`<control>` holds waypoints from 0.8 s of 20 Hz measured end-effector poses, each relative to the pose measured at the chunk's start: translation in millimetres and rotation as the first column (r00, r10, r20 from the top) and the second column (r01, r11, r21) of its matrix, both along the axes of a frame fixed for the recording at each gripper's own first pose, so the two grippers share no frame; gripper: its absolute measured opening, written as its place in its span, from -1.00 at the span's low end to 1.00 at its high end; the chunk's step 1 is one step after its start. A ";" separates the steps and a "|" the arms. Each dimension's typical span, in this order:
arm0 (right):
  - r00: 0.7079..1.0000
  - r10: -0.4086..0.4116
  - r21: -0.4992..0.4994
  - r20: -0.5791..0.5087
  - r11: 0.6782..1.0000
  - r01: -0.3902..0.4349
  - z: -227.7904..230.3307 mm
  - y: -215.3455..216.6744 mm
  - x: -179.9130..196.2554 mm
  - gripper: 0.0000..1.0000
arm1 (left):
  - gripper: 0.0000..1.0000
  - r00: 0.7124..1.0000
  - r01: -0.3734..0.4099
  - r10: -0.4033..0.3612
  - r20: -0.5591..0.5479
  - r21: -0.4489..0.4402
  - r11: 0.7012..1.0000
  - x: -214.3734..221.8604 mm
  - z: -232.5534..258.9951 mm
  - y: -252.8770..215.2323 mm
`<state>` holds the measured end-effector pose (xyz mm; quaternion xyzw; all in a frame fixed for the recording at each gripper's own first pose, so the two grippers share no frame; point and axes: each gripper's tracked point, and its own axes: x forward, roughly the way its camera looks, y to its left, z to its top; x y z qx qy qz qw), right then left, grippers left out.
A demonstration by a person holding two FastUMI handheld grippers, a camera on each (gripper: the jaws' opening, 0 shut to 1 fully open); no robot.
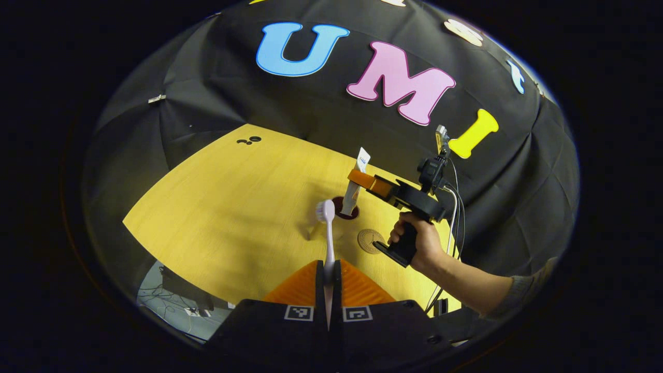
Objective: Put the toothbrush and toothpaste on the desktop into the cup, then pick up the cup and place it on the coaster on the desktop.
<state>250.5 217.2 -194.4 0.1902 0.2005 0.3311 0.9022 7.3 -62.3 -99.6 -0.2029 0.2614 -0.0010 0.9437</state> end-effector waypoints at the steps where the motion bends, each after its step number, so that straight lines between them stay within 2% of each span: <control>1: 1.000 -0.001 -0.017 0.000 1.000 0.001 -6.7 1.6 1.0 -0.55 | -0.88 1.000 -0.006 0.006 0.000 0.001 1.000 -2.4 -2.2 2.7; 4: 1.000 0.001 -0.051 0.003 0.999 -0.001 -19.4 2.1 -1.2 -0.55 | -0.88 1.000 -0.018 0.018 0.002 -0.004 1.000 -8.8 -3.4 9.2; 6: 1.000 -0.002 -0.058 -0.004 0.998 0.002 -21.6 2.9 -1.2 -0.47 | -0.88 1.000 -0.024 0.024 0.009 -0.014 1.000 -12.8 -2.0 12.6; 7: 1.000 -0.004 -0.062 -0.009 0.998 0.003 -24.0 2.9 -2.7 -0.71 | -0.88 1.000 -0.026 0.026 0.012 -0.013 1.000 -14.4 -2.8 14.0; 8: 1.000 -0.004 -0.062 -0.011 0.998 0.003 -25.0 2.5 -4.8 -0.43 | -0.88 1.000 -0.024 0.025 0.016 -0.010 1.000 -16.3 -1.5 15.3; 9: 1.000 0.005 -0.058 -0.015 0.998 -0.006 -26.0 3.6 -9.5 -0.39 | -0.88 1.000 -0.022 0.022 0.019 -0.005 1.000 -18.1 -2.6 16.5; 10: 1.000 0.010 -0.060 -0.017 0.998 -0.011 -25.5 3.4 -13.2 -0.65 | -0.87 1.000 -0.018 0.018 0.019 -0.005 1.000 -19.7 -2.6 17.2; 11: 1.000 0.014 -0.069 -0.014 0.998 -0.015 -27.2 5.1 -16.1 -0.26 | -0.88 1.000 -0.018 0.018 0.020 -0.006 1.000 -21.8 -3.2 17.6; 12: 1.000 0.020 -0.081 -0.011 0.997 -0.021 -28.9 5.4 -19.7 -0.55 | -0.88 1.000 -0.018 0.019 0.023 -0.009 1.000 -23.5 -2.9 18.4; 13: 1.000 0.025 -0.090 -0.011 0.996 -0.026 -29.6 5.4 -23.9 -0.47 | -0.88 1.000 -0.017 0.017 0.025 -0.012 1.000 -24.2 -3.0 18.5; 14: 1.000 0.026 -0.097 -0.015 0.995 -0.028 -30.6 4.9 -26.3 -0.05 | -0.88 0.999 -0.016 0.016 0.029 -0.013 1.000 -25.0 -1.9 19.2; 16: 1.000 0.021 -0.090 -0.023 0.996 -0.023 -30.0 1.8 -31.9 0.10 | -0.87 0.999 -0.009 0.009 0.038 -0.014 1.000 -25.7 0.8 18.8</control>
